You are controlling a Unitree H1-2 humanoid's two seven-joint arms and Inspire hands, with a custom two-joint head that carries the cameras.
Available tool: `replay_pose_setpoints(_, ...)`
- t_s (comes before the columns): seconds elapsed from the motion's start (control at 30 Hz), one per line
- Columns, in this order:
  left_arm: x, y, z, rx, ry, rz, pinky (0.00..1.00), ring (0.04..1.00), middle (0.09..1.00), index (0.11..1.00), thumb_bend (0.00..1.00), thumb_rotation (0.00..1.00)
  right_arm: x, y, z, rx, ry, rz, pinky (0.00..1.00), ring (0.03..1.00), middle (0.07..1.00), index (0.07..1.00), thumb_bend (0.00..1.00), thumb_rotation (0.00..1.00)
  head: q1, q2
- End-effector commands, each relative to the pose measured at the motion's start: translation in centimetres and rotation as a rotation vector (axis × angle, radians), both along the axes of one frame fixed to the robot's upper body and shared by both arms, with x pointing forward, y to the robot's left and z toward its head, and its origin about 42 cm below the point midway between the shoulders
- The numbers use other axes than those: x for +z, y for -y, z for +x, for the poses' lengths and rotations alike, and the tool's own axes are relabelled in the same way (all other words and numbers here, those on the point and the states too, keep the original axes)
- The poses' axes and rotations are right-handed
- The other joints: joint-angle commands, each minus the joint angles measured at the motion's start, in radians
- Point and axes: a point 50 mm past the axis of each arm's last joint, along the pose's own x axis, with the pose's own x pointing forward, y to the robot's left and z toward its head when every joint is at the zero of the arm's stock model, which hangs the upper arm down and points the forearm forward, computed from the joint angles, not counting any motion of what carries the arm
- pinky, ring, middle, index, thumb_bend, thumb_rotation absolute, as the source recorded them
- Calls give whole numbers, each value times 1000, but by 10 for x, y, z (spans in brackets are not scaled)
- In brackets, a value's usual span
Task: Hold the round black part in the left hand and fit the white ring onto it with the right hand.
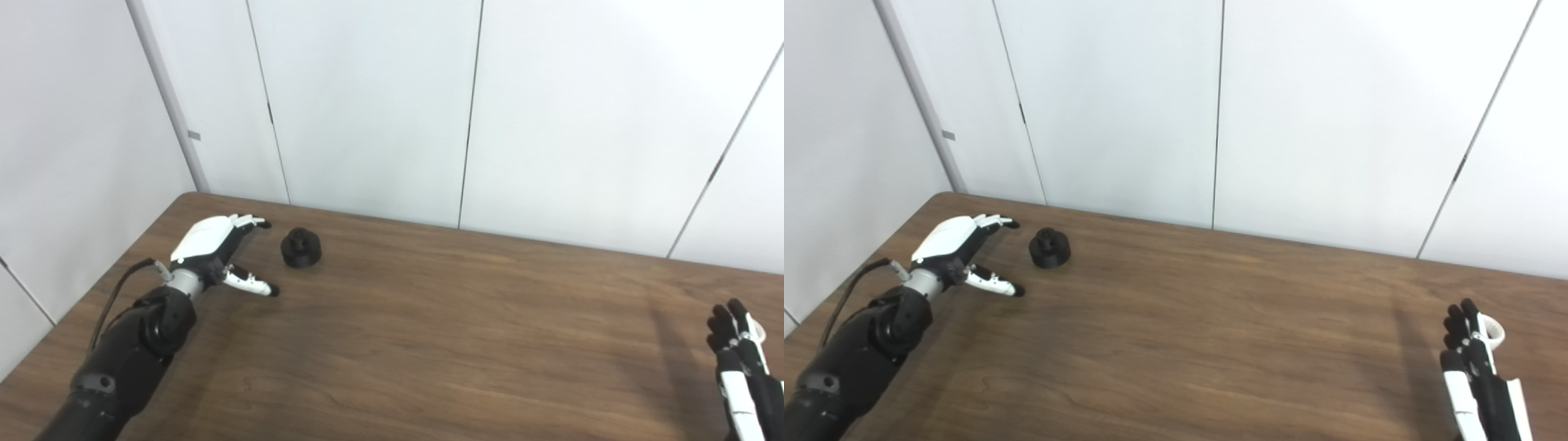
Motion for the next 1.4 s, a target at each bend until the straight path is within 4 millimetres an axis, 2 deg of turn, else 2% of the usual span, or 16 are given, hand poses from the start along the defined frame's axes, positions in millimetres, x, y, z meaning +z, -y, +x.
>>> replay_pose_setpoints(0.0, 29, 0, 14, -8, 82, 19, 1000, 971, 930, 847, 1000, 416, -16, 3, -11, -15, -41, 11, 985, 965, 970, 996, 504, 838, 0, -1)
replay_pose_setpoints(0.17, 26, 2, 17, -20, 76, 26, 1000, 967, 925, 832, 1000, 501, -15, 4, -11, -14, -37, 1, 979, 971, 974, 1000, 494, 870, 8, -4)
replay_pose_setpoints(0.33, 25, 3, 19, -22, 70, 37, 996, 966, 923, 824, 1000, 658, -15, 4, -10, -14, -42, 11, 973, 964, 968, 999, 498, 847, 10, -6)
replay_pose_setpoints(0.43, 26, 1, 20, -24, 66, 36, 1000, 970, 926, 821, 1000, 676, -16, 4, -9, -15, -44, 6, 976, 966, 966, 998, 509, 848, 12, -7)
replay_pose_setpoints(0.53, 28, 1, 20, -22, 62, 34, 1000, 974, 927, 818, 1000, 638, -16, 4, -9, -19, -46, 8, 964, 958, 961, 992, 516, 843, 23, -10)
replay_pose_setpoints(0.63, 29, 2, 21, -24, 61, 29, 1000, 978, 928, 818, 1000, 603, -15, 5, -9, -10, -39, 24, 991, 969, 970, 996, 478, 833, 40, -15)
replay_pose_setpoints(0.73, 28, 1, 21, -25, 64, 29, 1000, 977, 928, 826, 1000, 589, -14, 7, -11, -10, -37, 21, 975, 967, 966, 992, 459, 831, 45, -18)
replay_pose_setpoints(0.9, 29, -3, 21, 3, 64, 48, 1000, 974, 922, 841, 1000, 548, -14, 9, -13, 9, -22, 23, 988, 979, 980, 1000, 455, 854, 47, -19)
replay_pose_setpoints(1.17, 31, -10, 26, 27, 83, 18, 1000, 972, 922, 860, 1000, 417, -12, 10, -14, 12, -14, 24, 1000, 984, 983, 1000, 443, 856, 43, -16)
replay_pose_setpoints(1.37, 31, -12, 32, 20, 89, 23, 1000, 967, 919, 864, 1000, 435, -11, 10, -16, 5, -13, 20, 992, 979, 983, 1000, 406, 852, 47, -13)
